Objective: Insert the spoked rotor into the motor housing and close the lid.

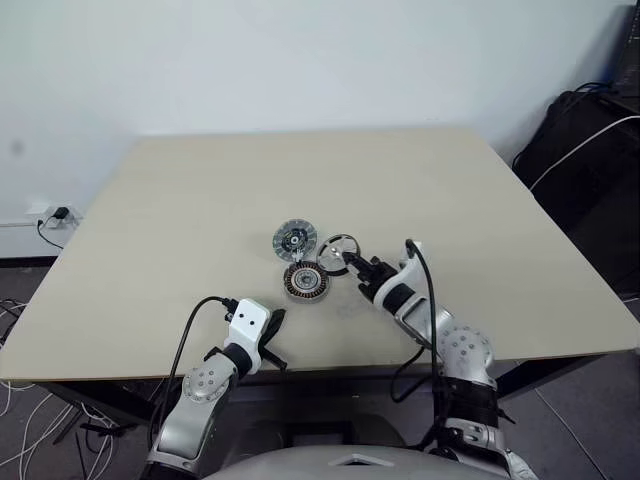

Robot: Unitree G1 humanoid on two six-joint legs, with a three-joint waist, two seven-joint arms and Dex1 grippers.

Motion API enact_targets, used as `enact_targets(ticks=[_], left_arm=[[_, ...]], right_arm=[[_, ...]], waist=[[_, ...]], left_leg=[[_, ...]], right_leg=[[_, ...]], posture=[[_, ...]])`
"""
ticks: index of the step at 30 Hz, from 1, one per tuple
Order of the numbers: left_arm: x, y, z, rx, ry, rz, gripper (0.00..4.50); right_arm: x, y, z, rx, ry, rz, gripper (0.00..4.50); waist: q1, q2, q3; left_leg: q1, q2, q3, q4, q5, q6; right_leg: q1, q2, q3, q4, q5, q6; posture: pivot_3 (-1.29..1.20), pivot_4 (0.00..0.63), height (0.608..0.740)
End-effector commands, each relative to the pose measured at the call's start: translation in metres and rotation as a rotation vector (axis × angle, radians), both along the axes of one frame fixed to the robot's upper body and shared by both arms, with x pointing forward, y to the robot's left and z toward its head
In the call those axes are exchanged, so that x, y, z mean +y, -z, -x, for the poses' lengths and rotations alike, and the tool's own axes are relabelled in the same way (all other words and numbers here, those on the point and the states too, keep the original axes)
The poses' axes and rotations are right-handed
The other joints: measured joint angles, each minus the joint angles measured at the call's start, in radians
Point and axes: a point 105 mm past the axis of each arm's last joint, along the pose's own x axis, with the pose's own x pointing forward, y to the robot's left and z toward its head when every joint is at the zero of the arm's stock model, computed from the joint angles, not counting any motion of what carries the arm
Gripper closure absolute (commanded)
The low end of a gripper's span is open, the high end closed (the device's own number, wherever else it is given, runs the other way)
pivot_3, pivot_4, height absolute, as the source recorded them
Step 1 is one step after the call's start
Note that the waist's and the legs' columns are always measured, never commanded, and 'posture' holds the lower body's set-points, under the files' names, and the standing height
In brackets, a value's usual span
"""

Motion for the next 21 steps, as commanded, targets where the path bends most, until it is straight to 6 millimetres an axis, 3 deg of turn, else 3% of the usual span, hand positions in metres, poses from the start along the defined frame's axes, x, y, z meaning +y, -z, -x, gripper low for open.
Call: enact_targets(ticks=[1,21], left_arm=[[-0.001,-0.018,-0.004,-0.065,0.001,0.018,4.5],[0.004,-0.018,0.001,-0.057,-0.012,0.012,4.5]], right_arm=[[0.051,-0.018,0.001,-0.023,-0.089,-0.17,4.08],[0.074,0.011,0.009,0.103,-0.172,-0.204,4.08]], waist=[[0.0,0.0,0.0],[0.0,0.0,0.0]], left_leg=[[0.0,0.0,0.0,0.0,0.0,0.0],[0.0,0.0,0.0,0.0,0.0,0.0]], right_leg=[[0.0,0.0,0.0,0.0,0.0,-0.001],[-0.001,0.0,0.0,0.0,0.001,-0.001]], posture=[[0.0,0.0,0.74],[0.0,0.0,0.74]])
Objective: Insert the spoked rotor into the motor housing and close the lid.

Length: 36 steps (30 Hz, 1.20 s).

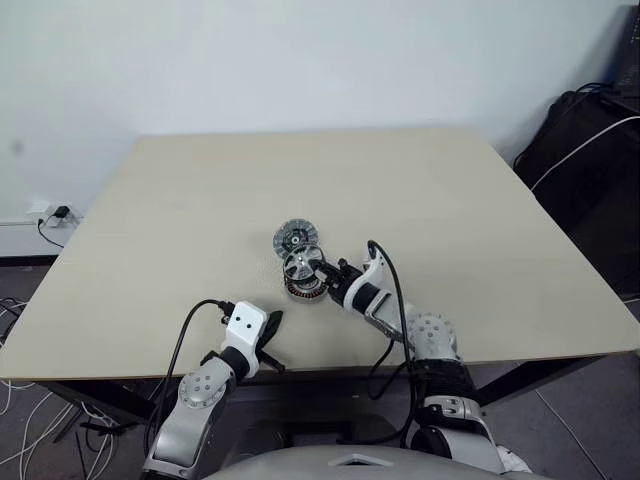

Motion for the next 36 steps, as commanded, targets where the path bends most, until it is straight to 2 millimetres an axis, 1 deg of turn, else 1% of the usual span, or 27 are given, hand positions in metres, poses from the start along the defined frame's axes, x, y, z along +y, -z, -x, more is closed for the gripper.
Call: enact_targets(ticks=[1,15,17,19,21,24,30,33,36], left_arm=[[0.0,-0.016,-0.004,-0.056,0.005,0.013,4.5],[-0.002,-0.016,-0.005,-0.052,0.008,0.018,4.5],[-0.002,-0.015,-0.005,-0.052,0.008,0.018,4.5],[-0.002,-0.016,-0.006,-0.052,0.009,0.019,4.5],[-0.002,-0.016,-0.006,-0.052,0.008,0.02,4.5],[-0.003,-0.016,-0.006,-0.052,0.009,0.021,4.5],[-0.003,-0.016,-0.006,-0.054,0.016,0.023,4.5],[-0.004,-0.016,-0.007,-0.054,0.021,0.024,4.5],[-0.005,-0.016,-0.007,-0.055,0.025,0.026,4.5]], right_arm=[[0.037,-0.007,0.011,0.006,-0.052,-0.107,4.08],[0.034,0.005,0.013,0.061,-0.035,-0.081,4.08],[0.033,0.006,0.013,0.063,-0.032,-0.079,3.36],[0.03,0.009,0.011,0.073,-0.014,-0.043,2.77],[0.026,0.008,0.008,0.061,0.007,-0.015,2.11],[0.019,0.0,0.005,0.016,0.027,0.008,2.11],[0.004,-0.013,0.0,-0.086,0.062,0.14,2.11],[-0.002,-0.019,-0.002,-0.139,0.071,0.232,2.11],[-0.01,-0.018,-0.004,-0.188,0.083,0.371,2.11]], waist=[[0.0,0.0,0.0],[0.0,0.0,0.0],[0.0,0.0,0.0],[0.0,0.0,0.0],[0.0,0.0,0.0],[0.0,0.0,0.0],[0.0,0.0,0.0],[0.0,0.0,0.0],[0.0,0.0,0.0]], left_leg=[[0.0,0.0,0.0,0.0,0.0,0.0],[0.0,0.0,0.0,0.0,0.0,0.0],[0.0,0.0,0.0,0.0,0.0,0.0],[0.0,0.0,0.0,0.0,0.0,0.0],[0.0,0.0,0.0,0.0,0.0,0.0],[0.001,0.0,0.0,0.0,0.0,0.0],[0.0,0.0,0.0,0.0,0.0,0.0],[0.0,0.0,0.0,0.0,0.0,0.0],[0.0,0.0,0.0,0.0,0.0,0.0]], right_leg=[[0.0,0.0,0.0,0.0,0.0,0.0],[0.0,0.0,0.0,0.0,0.0,0.0],[0.0,0.0,0.0,0.0,0.0,0.0],[0.0,0.0,0.0,0.0,0.0,0.0],[0.0,0.0,0.0,0.0,0.0,0.0],[0.0,0.0,0.0,0.0,0.0,0.0],[0.0,0.0,0.0,0.0,0.0,0.0],[0.0,0.0,0.0,0.0,0.0,0.0],[0.0,0.0,0.0,0.0,0.0,0.0]], posture=[[0.0,0.0,0.74],[0.0,0.0,0.74],[0.0,0.0,0.74],[0.0,0.0,0.74],[0.0,0.0,0.74],[0.0,0.0,0.74],[0.0,0.0,0.74],[0.0,0.0,0.74],[0.0,0.0,0.74]])
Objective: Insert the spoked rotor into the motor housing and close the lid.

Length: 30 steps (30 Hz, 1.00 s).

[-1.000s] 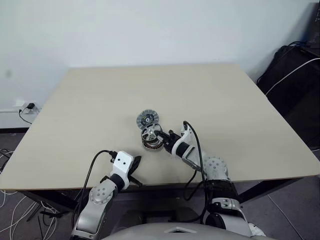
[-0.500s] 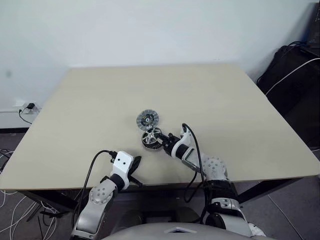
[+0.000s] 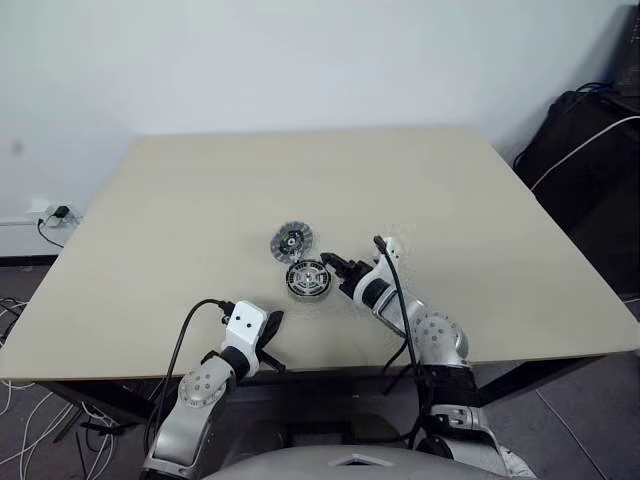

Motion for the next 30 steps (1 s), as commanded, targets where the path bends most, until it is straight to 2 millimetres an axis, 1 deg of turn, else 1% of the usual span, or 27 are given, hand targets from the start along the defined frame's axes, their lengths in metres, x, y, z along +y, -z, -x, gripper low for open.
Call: enact_targets(ticks=[1,3,5,6,8,10,13,14,20,24,30], left_arm=[[-0.004,-0.015,-0.006,-0.059,0.018,0.015,4.5],[-0.005,-0.015,-0.006,-0.06,0.021,0.017,4.5],[-0.005,-0.015,-0.007,-0.061,0.022,0.018,4.5],[-0.006,-0.015,-0.007,-0.062,0.024,0.019,4.5],[-0.007,-0.015,-0.008,-0.064,0.028,0.021,4.5],[-0.008,-0.015,-0.008,-0.065,0.031,0.022,4.5],[-0.009,-0.015,-0.009,-0.066,0.033,0.023,4.5],[-0.01,-0.015,-0.009,-0.067,0.034,0.023,4.5],[-0.008,-0.015,-0.008,-0.066,0.019,0.025,4.5],[-0.007,-0.015,-0.008,-0.067,0.002,0.027,4.5],[-0.004,-0.014,-0.005,-0.066,-0.021,0.03,4.5]], right_arm=[[0.009,-0.013,-0.002,-0.099,-0.003,0.111,2.11],[0.006,-0.014,-0.003,-0.172,-0.021,0.247,2.11],[0.008,-0.015,-0.003,-0.224,-0.047,0.325,2.11],[0.01,-0.016,-0.003,-0.262,-0.069,0.377,2.29],[0.02,-0.017,-0.002,-0.373,-0.164,0.556,2.73],[0.028,-0.016,-0.001,-0.441,-0.227,0.662,3.36],[0.039,-0.015,-0.004,-0.507,-0.31,0.766,4.4],[0.042,-0.014,-0.006,-0.515,-0.324,0.783,4.49],[0.054,-0.017,-0.021,-0.521,-0.342,0.793,4.49],[0.057,-0.007,-0.024,-0.493,-0.377,0.817,4.49],[0.043,0.025,-0.016,-0.383,-0.445,0.866,4.49]], waist=[[-0.001,0.0,0.0],[0.0,0.0,0.0],[0.0,0.0,0.0],[0.0,-0.001,0.0],[0.001,-0.001,0.0],[0.001,-0.001,0.0],[0.0,-0.002,0.001],[0.0,-0.003,0.001],[0.003,-0.004,0.001],[0.003,-0.004,0.001],[0.002,-0.004,0.001]], left_leg=[[0.0,0.0,0.0,0.0,0.0,0.0],[0.0,0.0,0.0,0.0,0.0,0.0],[0.0,0.0,0.0,0.0,0.0,0.0],[0.0,0.0,0.0,0.0,0.0,0.0],[0.0,0.0,0.0,0.0,0.0,0.0],[0.0,0.0,0.0,0.0,0.0,-0.001],[0.0,0.0,0.0,0.0,0.001,-0.002],[0.0,0.0,0.0,0.0,0.001,-0.002],[0.001,0.0,-0.001,0.001,0.001,-0.002],[0.001,0.0,-0.001,0.0,0.001,-0.002],[0.001,0.0,-0.001,0.0,0.001,-0.002]], right_leg=[[0.0,0.0,0.0,0.0,0.0,0.0],[0.0,0.0,0.0,0.0,0.0,0.001],[0.0,0.0,0.0,0.0,-0.001,0.002],[0.0,0.0,0.0,0.0,-0.001,0.002],[0.0,0.0,0.0,0.0,-0.001,0.001],[0.0,0.0,0.0,0.0,-0.001,0.001],[0.0,0.0,0.0,0.001,0.0,0.0],[0.0,0.0,0.0,0.001,0.0,0.0],[0.001,0.0,-0.001,0.001,0.0,0.0],[0.0,0.001,-0.001,0.001,0.0,-0.001],[0.0,0.0,-0.001,0.001,0.0,-0.001]], posture=[[0.0,0.0,0.74],[0.0,0.0,0.74],[0.0,0.0,0.74],[0.0,0.0,0.74],[0.0,0.0,0.74],[0.0,0.0,0.74],[0.0,0.0,0.74],[0.0,0.0,0.74],[0.0,0.0,0.74],[0.0,0.0,0.74],[0.0,0.0,0.74]])
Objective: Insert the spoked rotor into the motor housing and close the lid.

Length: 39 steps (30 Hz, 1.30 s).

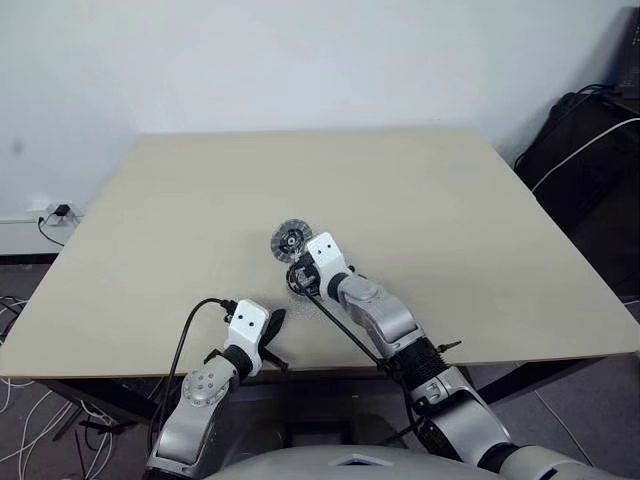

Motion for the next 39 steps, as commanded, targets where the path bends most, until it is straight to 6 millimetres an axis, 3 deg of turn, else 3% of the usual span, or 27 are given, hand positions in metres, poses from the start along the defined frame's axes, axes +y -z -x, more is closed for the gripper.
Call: enact_targets(ticks=[1,4,8,12,15,19,26,39], left_arm=[[-0.002,-0.015,-0.005,-0.067,-0.007,0.019,4.5],[-0.002,-0.015,-0.005,-0.067,-0.007,0.021,4.5],[-0.005,-0.015,-0.006,-0.068,0.006,0.025,4.5],[-0.008,-0.014,-0.006,-0.064,0.018,0.027,4.5],[-0.011,-0.012,-0.007,-0.058,0.032,0.019,4.5],[-0.014,-0.011,-0.007,-0.056,0.036,0.027,4.5],[-0.017,-0.009,-0.007,-0.056,0.018,0.044,4.5],[-0.012,-0.01,-0.004,-0.066,-0.035,0.057,4.5]], right_arm=[[-0.007,0.006,0.0,0.025,-0.003,0.038,4.49],[-0.009,0.006,0.001,0.025,-0.024,0.057,4.49],[-0.003,-0.031,-0.003,-0.094,-0.174,0.049,4.49],[-0.004,-0.052,0.004,-0.154,-0.393,0.15,4.49],[-0.006,-0.059,0.014,-0.159,-0.562,0.244,3.58],[-0.011,-0.058,0.023,-0.136,-0.756,0.408,2.28],[-0.014,-0.048,0.026,-0.074,-0.929,0.57,2.28],[-0.016,-0.029,0.013,0.011,-0.965,0.627,2.28]], waist=[[0.0,0.0,0.0],[0.0,0.0,-0.001],[0.001,0.0,-0.001],[-0.001,0.0,0.0],[0.0,0.0,0.0],[0.002,-0.001,0.0],[0.004,-0.002,0.0],[0.01,-0.002,0.001]], left_leg=[[0.001,0.0,0.0,0.0,0.0,0.0],[0.002,0.0,0.0,0.0,0.0,0.0],[0.002,0.0,0.0,0.001,0.0,0.0],[0.001,0.0,0.0,0.002,0.0,0.0],[0.001,0.0,0.0,0.001,0.0,0.0],[0.0,0.0,-0.001,0.002,0.0,0.0],[0.0,0.0,-0.001,0.002,0.0,0.0],[0.0,0.0,-0.002,0.002,0.0,0.0]], right_leg=[[0.0,0.0,0.0,0.0,0.0,0.0],[0.002,0.0,0.0,0.0,0.0,0.0],[0.002,0.0,-0.001,0.0,0.0,0.0],[0.001,0.0,-0.001,0.0,0.0,0.0],[0.001,0.0,-0.001,0.0,0.0,0.0],[0.002,0.0,-0.002,-0.001,0.0,0.0],[0.001,-0.001,-0.002,0.0,0.0,0.0],[0.001,-0.001,-0.003,0.0,0.0,0.0]], posture=[[0.0,0.0,0.74],[0.0,0.0,0.74],[0.0,0.0,0.74],[0.0,0.0,0.74],[0.0,0.0,0.74],[0.0,0.0,0.74],[0.0,0.0,0.74],[0.0,0.0,0.74]])
